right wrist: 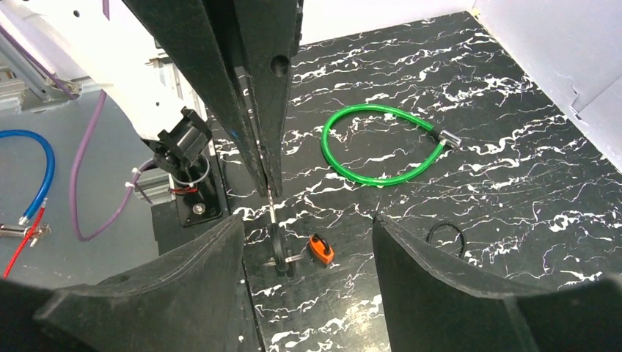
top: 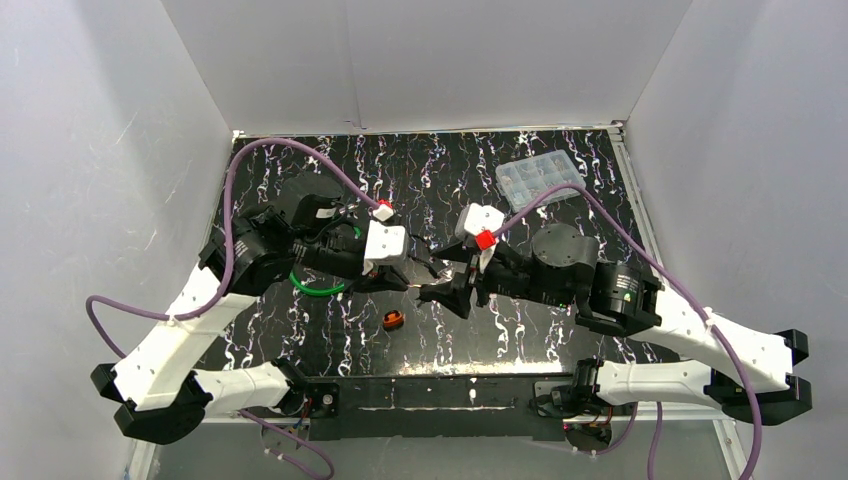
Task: Unlock with the key
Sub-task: Adjust the key.
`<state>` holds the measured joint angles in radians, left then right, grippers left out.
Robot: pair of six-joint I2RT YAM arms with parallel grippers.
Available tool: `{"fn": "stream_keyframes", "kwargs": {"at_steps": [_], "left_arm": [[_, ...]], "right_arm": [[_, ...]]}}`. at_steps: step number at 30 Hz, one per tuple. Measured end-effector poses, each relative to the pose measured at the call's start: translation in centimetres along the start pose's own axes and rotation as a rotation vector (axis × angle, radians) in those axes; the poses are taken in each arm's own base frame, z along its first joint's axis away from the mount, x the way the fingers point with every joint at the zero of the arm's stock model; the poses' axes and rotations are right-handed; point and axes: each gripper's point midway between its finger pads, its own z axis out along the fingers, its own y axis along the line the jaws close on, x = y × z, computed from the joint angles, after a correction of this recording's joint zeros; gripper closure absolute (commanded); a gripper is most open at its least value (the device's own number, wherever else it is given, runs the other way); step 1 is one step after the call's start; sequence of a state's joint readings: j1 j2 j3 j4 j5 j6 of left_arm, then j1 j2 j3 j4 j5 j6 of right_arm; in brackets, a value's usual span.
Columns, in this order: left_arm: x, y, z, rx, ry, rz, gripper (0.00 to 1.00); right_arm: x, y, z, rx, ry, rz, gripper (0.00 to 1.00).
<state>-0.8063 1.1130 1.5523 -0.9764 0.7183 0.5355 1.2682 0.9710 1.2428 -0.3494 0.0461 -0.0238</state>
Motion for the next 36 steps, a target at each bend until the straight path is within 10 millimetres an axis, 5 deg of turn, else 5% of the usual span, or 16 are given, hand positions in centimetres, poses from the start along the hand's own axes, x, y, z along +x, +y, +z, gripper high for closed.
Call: {"fn": "stream_keyframes", "kwargs": {"at_steps": [36], "left_arm": [[1.0,-1.7,-0.7,0.068,0.065,-0.045,1.0]], "right_arm": [[0.7,1.8,0.2,-0.102,0.022,0.094,0.4]]}}
